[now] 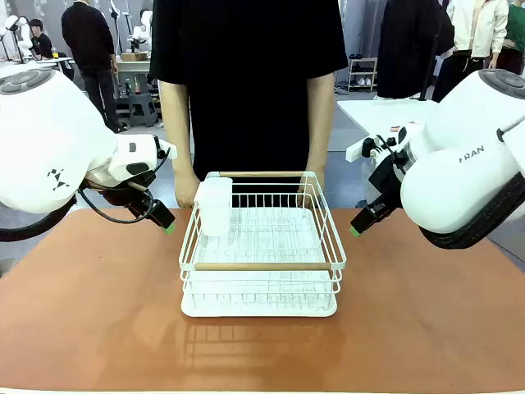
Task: Clean the table.
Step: Pick up the Lint Roller when the human hands it over.
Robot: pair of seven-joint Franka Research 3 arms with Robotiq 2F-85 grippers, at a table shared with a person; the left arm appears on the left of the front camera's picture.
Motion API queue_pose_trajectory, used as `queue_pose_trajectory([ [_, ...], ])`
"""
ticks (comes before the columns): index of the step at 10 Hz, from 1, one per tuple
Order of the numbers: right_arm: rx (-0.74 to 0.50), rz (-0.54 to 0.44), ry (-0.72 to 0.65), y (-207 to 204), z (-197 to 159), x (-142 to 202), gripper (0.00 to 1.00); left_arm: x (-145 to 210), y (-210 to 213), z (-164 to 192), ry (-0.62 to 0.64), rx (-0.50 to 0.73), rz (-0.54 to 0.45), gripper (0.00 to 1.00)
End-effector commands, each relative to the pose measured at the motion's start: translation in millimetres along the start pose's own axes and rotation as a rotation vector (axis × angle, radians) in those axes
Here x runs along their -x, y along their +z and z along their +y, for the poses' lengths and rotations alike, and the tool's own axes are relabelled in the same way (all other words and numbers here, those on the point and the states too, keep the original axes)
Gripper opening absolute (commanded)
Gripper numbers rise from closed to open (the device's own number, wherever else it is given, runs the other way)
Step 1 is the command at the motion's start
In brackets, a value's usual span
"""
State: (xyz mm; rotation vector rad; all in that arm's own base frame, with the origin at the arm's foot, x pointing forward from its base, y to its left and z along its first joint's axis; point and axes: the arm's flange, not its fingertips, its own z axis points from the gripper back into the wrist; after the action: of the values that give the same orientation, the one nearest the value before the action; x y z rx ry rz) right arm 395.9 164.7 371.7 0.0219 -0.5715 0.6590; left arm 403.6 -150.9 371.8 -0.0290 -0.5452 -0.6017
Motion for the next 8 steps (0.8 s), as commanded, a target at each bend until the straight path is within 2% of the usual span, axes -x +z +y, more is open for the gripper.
queue_pose_trajectory([
  [1, 0.0, 0.0, 0.0, 0.0, 0.0, 0.0, 1.0, 0.0, 0.0, -0.2, 0.0, 0.0, 0.0, 1.0],
  [8, 0.0, 0.0, 0.0, 0.0, 0.0, 0.0, 1.0, 0.0, 0.0, -0.2, 0.0, 0.0, 0.0, 1.0],
])
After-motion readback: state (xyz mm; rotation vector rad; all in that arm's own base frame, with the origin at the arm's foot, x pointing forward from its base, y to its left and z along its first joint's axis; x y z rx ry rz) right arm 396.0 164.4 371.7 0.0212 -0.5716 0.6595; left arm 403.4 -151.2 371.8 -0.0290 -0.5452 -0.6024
